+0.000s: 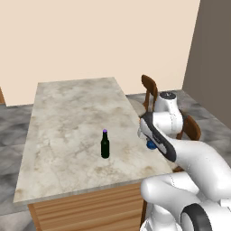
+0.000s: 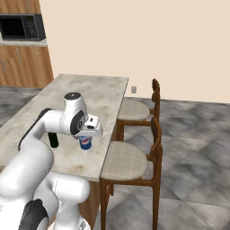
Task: Move the drinks to the dining counter.
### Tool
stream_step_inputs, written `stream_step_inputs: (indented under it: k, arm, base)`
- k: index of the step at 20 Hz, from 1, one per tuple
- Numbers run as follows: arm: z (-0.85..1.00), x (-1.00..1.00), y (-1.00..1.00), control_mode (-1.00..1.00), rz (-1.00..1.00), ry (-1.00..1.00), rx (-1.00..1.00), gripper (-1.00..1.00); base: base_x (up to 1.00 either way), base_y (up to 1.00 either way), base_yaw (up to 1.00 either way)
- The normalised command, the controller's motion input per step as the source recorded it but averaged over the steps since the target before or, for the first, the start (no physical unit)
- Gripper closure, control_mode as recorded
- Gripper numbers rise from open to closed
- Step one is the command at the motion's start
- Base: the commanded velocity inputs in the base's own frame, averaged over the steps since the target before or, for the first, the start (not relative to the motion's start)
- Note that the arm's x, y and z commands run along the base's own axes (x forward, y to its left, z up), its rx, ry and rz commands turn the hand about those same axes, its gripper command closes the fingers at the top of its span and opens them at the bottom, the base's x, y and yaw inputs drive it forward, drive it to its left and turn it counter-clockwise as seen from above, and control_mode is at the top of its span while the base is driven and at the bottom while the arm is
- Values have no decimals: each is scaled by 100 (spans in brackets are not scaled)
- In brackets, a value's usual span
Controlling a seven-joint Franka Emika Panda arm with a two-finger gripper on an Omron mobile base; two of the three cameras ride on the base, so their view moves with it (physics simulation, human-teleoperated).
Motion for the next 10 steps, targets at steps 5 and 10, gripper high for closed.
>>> stream_step_inputs:
  k: [5, 10]
  arm:
    - [-41, 39, 33, -100, 0, 3, 0, 100]
    - [-23, 38, 14, -100, 0, 5, 3, 100]
  base:
    - [0, 0, 0]
    - [0, 0, 0]
